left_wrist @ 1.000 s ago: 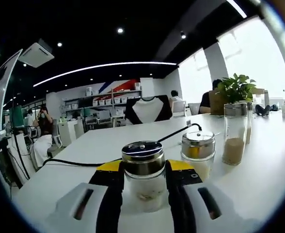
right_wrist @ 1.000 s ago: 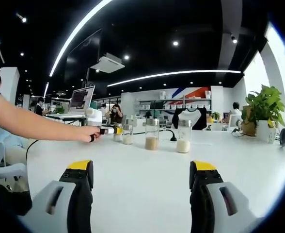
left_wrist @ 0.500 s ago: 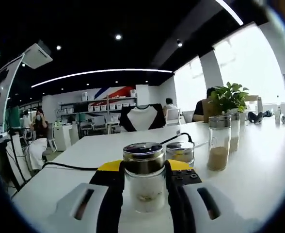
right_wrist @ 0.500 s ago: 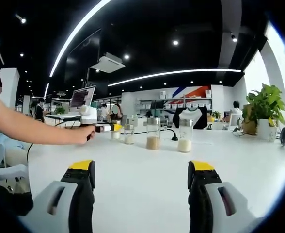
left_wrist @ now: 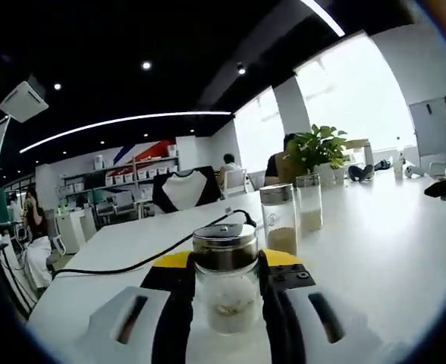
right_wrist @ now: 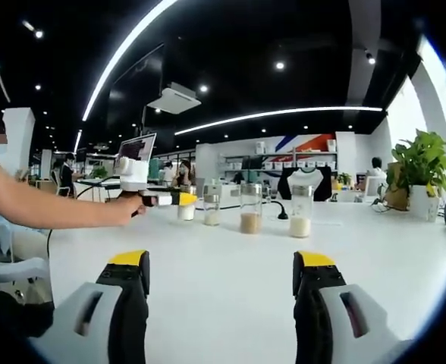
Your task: Rotate the seasoning bottle until the label or dispensing opening points toward the visible target arrow and the bottle remains upright within the marked orientation range
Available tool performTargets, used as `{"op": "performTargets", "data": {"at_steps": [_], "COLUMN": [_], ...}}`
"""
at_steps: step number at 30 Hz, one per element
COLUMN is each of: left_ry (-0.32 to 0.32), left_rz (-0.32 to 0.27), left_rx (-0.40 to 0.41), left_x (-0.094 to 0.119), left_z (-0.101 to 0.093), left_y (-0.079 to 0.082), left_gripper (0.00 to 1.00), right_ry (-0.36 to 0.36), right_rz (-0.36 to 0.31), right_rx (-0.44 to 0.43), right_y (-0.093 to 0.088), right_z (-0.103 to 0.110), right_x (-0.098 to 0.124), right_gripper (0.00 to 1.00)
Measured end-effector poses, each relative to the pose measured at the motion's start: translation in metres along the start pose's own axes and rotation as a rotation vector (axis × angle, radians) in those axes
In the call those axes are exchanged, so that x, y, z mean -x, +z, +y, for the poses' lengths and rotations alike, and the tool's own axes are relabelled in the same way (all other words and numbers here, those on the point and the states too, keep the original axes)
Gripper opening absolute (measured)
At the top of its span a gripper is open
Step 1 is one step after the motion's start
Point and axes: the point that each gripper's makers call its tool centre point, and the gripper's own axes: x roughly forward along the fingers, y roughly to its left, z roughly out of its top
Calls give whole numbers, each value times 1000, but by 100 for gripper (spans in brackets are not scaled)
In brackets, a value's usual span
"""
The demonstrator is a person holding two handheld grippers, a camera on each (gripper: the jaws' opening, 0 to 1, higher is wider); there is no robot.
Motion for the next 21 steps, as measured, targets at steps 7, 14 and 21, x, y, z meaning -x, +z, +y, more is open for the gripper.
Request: {"op": "performTargets", "data": {"at_steps": [7,14,21], "left_ry": [-46,-175,-237], "left_rz": [3,-24,-75], "left_rx": [68,260,303], "left_x": [13,28,45], "left_z": [-31,-72,-106], "left_y": [13,33,49], "left_gripper": [34,34,34], "right_ry": [21,74,134], "right_rz": [1,-20,-42], "right_rx": [18,49,79], "right_y": [0,5,9], "right_z": [10,25,41], "right_x": [-3,-4,-5], "right_gripper": [75,63,50]}}
